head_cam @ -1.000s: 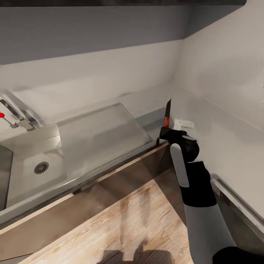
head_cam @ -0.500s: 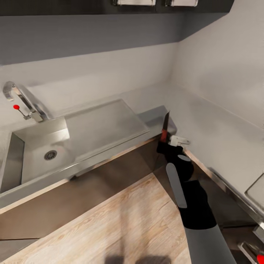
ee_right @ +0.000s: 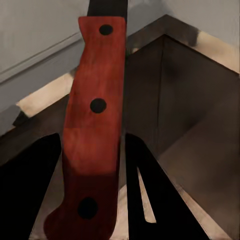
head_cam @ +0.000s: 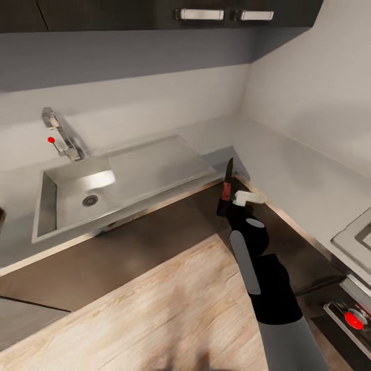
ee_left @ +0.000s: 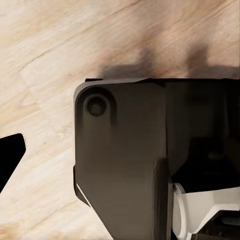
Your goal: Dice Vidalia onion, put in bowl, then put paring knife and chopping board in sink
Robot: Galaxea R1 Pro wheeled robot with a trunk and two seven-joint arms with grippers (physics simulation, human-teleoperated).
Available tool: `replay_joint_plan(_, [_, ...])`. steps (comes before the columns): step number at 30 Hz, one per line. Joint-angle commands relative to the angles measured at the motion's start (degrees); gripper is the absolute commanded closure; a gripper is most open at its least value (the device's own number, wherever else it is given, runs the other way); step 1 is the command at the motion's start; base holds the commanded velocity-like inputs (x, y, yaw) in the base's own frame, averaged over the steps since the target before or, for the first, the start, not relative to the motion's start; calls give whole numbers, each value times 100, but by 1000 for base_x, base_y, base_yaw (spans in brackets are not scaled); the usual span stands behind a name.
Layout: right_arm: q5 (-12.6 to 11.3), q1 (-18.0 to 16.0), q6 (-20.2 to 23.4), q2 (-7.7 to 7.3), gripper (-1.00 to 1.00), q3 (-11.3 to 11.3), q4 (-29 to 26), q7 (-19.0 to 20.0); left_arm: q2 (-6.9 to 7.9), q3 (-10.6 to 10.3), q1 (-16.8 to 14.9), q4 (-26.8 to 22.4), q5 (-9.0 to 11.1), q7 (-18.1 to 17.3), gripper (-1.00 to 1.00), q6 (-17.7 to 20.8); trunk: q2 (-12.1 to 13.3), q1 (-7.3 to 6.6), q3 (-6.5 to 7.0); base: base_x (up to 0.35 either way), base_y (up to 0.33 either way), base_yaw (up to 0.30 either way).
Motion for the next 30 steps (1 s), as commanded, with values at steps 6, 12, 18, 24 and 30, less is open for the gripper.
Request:
replay_joint_plan(6, [-61,-5,11,0,100,6,2,-66,5,-17,1,-4,40,3,-100,-10,-7,-1,40,-315,147,183])
replay_joint_plan(12, [-62,-5,11,0,100,9,3,-71,4,-17,1,4,40,2,-100,-10,-7,-1,80,-311,154,219])
replay_joint_plan(18, [-62,-5,11,0,100,7,8,-71,4,-17,1,11,40,2,-100,-10,-7,-1,119,-291,181,222])
replay_joint_plan(24, [-61,-5,12,0,100,6,12,-71,4,-17,1,12,40,2,-100,-10,-7,-1,158,-247,216,222])
replay_joint_plan(30, [-69,-5,14,0,100,8,23,-71,4,-17,1,12,40,2,-100,-10,-7,-1,197,-143,265,222])
